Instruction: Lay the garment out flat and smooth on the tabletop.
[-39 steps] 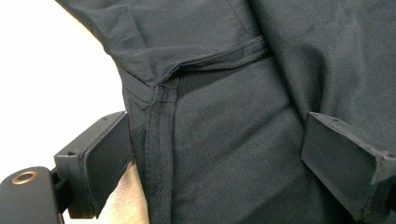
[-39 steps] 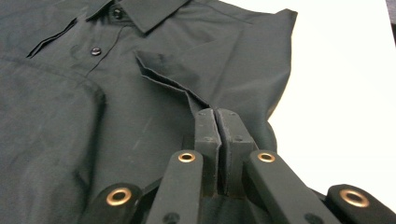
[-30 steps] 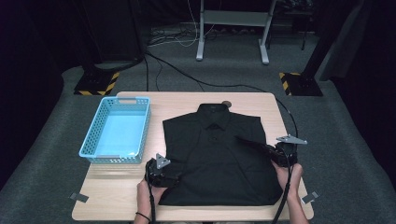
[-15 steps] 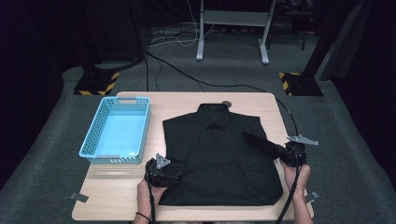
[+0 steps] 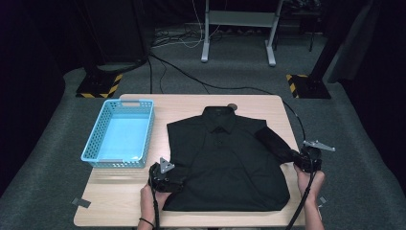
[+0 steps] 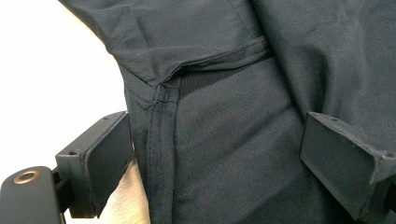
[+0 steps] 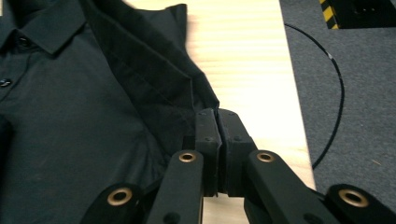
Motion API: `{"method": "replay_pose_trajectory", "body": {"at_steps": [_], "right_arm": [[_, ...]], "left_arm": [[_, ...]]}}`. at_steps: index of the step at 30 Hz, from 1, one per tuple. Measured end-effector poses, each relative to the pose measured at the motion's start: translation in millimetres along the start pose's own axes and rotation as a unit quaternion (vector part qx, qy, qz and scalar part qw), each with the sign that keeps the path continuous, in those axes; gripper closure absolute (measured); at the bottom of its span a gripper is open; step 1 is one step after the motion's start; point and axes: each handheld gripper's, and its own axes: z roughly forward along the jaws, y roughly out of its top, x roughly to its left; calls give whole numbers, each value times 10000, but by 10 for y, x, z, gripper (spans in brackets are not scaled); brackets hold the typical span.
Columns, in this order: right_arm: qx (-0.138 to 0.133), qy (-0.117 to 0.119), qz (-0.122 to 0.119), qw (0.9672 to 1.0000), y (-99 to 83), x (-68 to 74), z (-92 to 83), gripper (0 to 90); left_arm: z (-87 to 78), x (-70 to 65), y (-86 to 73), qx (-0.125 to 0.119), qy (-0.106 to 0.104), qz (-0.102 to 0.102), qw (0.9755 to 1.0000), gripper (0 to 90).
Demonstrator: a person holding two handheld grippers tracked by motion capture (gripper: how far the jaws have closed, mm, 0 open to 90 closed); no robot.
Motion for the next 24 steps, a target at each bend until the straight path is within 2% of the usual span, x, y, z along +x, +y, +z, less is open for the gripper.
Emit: {"method": "replay_pose_trajectory", "body": {"at_steps": [10, 17, 20, 22, 24], "right_arm": [[7, -171, 244, 9996, -52, -112, -21, 875], [30, -332, 203, 9992, -84, -129, -49, 874], [111, -389, 271, 9988, -109, -156, -27, 866], [167, -441, 318, 9984, -123, -176, -16, 842], [168, -462, 329, 9982, -129, -184, -26, 763]], "left_arm": [[-1, 1, 0, 0, 9, -8, 10000, 97], [-1, 1, 0, 0, 14, -10, 10000, 98], [-1, 2, 0, 1, 15, -11, 10000, 98], [-1, 2, 0, 0, 16, -11, 10000, 98], [-1, 1, 0, 0, 16, -12, 10000, 98]]}}
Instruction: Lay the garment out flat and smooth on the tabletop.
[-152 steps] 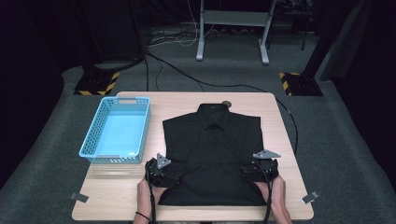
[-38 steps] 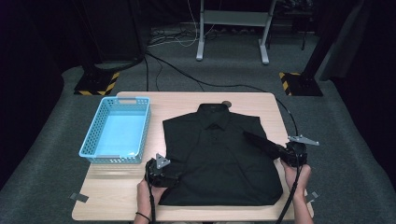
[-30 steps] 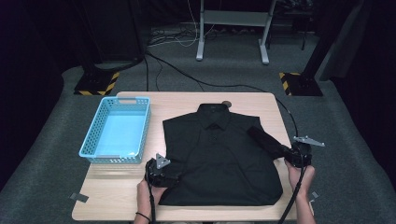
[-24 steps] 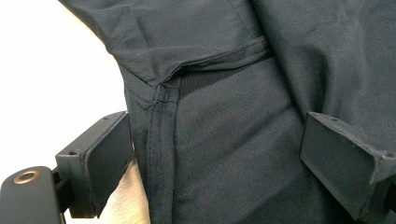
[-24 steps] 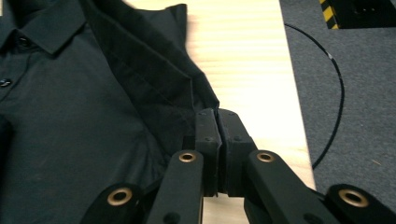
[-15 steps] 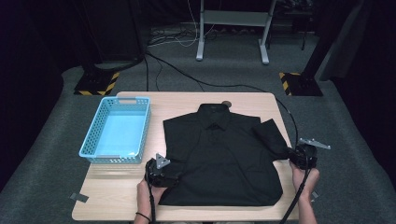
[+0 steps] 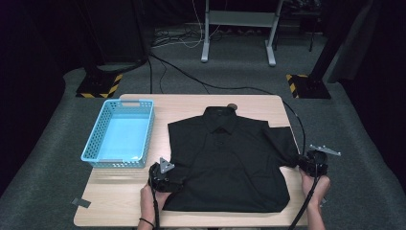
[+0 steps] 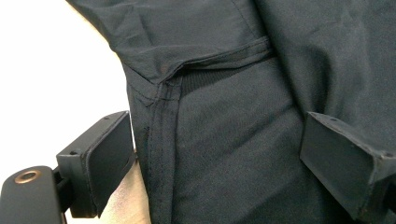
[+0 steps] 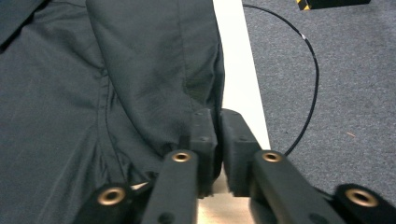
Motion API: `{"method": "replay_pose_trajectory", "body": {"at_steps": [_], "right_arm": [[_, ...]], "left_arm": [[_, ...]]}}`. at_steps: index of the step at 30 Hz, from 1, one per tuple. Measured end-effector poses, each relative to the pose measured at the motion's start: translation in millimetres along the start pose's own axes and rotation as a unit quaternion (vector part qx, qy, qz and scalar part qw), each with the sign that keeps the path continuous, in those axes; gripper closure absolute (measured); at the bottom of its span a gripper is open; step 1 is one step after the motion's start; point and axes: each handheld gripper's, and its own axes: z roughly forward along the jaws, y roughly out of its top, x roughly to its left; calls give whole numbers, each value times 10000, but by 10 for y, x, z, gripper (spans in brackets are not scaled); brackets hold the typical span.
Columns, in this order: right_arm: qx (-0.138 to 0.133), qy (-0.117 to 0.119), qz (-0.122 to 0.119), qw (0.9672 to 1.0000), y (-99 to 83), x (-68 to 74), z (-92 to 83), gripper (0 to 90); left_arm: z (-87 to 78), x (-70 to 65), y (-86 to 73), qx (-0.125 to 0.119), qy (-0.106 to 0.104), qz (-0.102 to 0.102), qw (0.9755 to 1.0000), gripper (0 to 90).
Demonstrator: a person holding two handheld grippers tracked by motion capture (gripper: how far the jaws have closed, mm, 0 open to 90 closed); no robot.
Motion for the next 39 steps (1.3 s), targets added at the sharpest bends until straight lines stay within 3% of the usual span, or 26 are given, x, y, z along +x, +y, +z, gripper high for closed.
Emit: {"method": "replay_pose_trajectory", "body": {"at_steps": [6, 12, 18, 21, 24, 29, 32, 33, 34, 39], "right_arm": [[-70, 62, -121, 9999, 31, 41, -76, 602], [-167, 512, -589, 9968, 126, 331, -98, 441], [-195, 637, -808, 9945, 175, 570, -67, 387], [-27, 873, -1027, 9909, 188, 670, 18, 348], [276, 1103, -1177, 9865, 189, 739, 210, 333], [508, 1039, -1300, 9848, 199, 806, 444, 329], [502, 682, -1201, 9891, 219, 798, 575, 326], [502, 682, -1201, 9891, 219, 798, 575, 326], [503, 503, -1115, 9912, 216, 758, 626, 320], [470, 221, -640, 9966, 184, 574, 687, 293]], "left_arm": [[0, 0, 0, 0, 1, -2, 10000, 98], [0, 1, 0, -2, 6, -8, 10000, 98], [-1, 0, 0, -1, 7, -4, 10000, 99], [-1, 0, 0, -2, 7, -4, 10000, 100], [-1, 0, 0, -1, 7, -4, 10000, 100], [0, 0, 0, -4, 6, -6, 10000, 100], [0, 0, 0, -2, 7, -5, 10000, 100], [0, 0, 0, -2, 7, -4, 10000, 100], [0, 0, 0, -3, 6, -5, 10000, 100], [-1, 0, 0, -4, 4, -1, 10000, 102]]}}
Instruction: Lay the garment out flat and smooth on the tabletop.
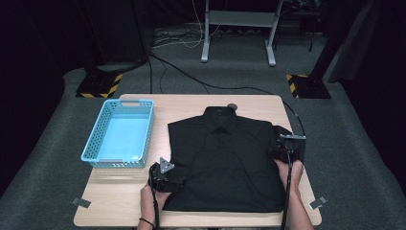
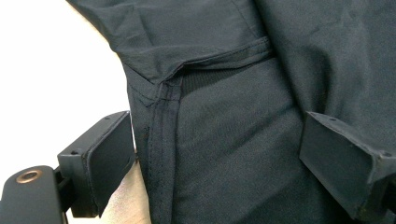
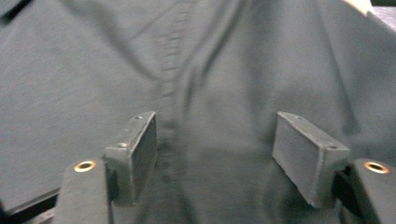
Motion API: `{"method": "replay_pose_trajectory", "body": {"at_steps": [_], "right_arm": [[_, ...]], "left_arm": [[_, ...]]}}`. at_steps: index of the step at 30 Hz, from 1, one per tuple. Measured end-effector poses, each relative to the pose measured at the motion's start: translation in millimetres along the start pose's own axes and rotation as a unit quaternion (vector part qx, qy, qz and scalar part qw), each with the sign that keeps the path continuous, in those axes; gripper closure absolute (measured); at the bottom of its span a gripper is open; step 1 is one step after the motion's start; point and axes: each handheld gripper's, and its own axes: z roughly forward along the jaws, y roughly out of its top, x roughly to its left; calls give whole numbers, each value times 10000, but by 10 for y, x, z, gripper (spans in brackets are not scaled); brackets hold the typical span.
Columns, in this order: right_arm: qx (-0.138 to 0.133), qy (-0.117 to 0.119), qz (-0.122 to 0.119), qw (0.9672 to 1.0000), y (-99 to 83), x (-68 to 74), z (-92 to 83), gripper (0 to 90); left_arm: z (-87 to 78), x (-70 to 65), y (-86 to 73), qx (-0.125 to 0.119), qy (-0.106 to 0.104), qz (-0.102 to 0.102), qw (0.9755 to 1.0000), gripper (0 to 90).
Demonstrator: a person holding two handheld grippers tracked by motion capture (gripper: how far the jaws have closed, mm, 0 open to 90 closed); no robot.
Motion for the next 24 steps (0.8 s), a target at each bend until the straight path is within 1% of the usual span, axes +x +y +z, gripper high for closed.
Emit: {"method": "replay_pose_trajectory", "body": {"at_steps": [2, 3, 6, 8, 10, 13, 14, 16, 17, 19, 21, 24], "right_arm": [[-24, -117, 157, 9998, -14, -58, -15, 277], [-24, -117, 157, 9998, -14, -58, -15, 277], [-36, -154, 281, 9995, -32, -119, -47, 243], [-85, -90, 348, 9993, -39, -139, -90, 226], [-164, 21, 355, 9992, -42, -127, -150, 210], [-232, 204, 205, 9993, -44, -46, -243, 183], [-245, 302, 108, 9992, -52, 5, -275, 167], [-181, 429, -44, 9989, -70, 97, -304, 144], [-100, 545, -157, 9983, -90, 167, -309, 129], [-20, 661, -352, 9972, -142, 294, -300, 83], [-21, 726, -518, 9960, -188, 392, -283, 61], [59, 822, -639, 9945, -242, 487, -230, 23]], "left_arm": [[0, 0, 0, -1, 0, -1, 10000, 102], [0, 0, 0, -1, 0, -1, 10000, 102], [0, 0, 0, 1, 0, 0, 10000, 102], [0, 0, 0, 0, 0, -1, 10000, 102], [0, 0, 0, 1, 0, 0, 10000, 102], [0, 0, 0, 0, 0, -1, 10000, 102], [0, 0, 0, 0, 0, -1, 10000, 102], [0, -1, 0, 1, -1, 3, 10000, 102], [0, -1, 0, 1, -1, 4, 10000, 103], [0, -1, 0, -1, -5, 5, 10000, 103], [0, -2, 0, -3, -6, 6, 10000, 104], [0, -3, -1, -6, -7, 13, 10000, 104]]}}
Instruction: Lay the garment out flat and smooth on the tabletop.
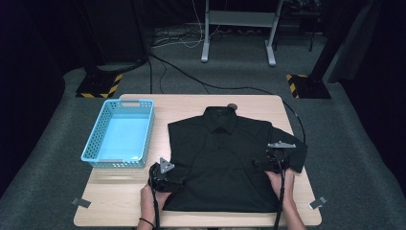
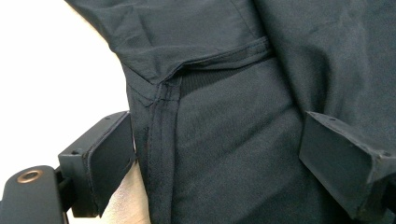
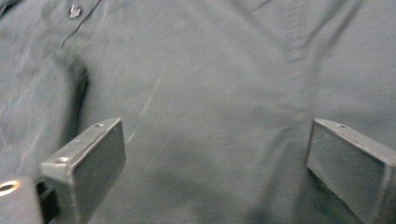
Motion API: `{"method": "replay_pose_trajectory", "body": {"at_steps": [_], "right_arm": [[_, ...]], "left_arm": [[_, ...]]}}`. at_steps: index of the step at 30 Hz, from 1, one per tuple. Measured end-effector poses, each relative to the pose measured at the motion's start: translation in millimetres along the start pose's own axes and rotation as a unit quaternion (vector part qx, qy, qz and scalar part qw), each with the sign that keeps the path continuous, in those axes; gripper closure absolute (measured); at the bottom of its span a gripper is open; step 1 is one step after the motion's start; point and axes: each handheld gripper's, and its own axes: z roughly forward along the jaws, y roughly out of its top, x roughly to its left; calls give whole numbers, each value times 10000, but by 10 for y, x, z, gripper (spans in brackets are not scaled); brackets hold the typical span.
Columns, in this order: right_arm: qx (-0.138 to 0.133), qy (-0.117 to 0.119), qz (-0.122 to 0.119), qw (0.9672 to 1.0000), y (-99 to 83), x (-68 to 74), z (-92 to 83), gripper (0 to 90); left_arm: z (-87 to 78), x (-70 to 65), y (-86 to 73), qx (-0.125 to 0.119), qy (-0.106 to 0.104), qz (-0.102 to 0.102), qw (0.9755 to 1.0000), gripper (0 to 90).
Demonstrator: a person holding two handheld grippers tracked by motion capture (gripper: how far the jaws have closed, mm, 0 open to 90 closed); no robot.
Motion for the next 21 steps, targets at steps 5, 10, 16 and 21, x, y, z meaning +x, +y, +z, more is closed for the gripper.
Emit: {"method": "replay_pose_trajectory", "body": {"at_steps": [5, 10, 16, 21], "right_arm": [[91, -32, -167, 9998, -71, 85, 80, 4], [2, -249, -384, 9990, -125, 81, 86, 0], [-23, -237, -414, 9989, -168, 28, 43, 0], [-61, -269, -389, 9989, -233, -27, -19, 3]], "left_arm": [[0, -9, 1, 2, -4, 20, 10000, 104], [2, -39, 2, -3, 17, 22, 10000, 104], [10, -119, 9, -7, 33, 7, 10000, 103], [16, -178, 16, -2, 16, 36, 10000, 103]]}}
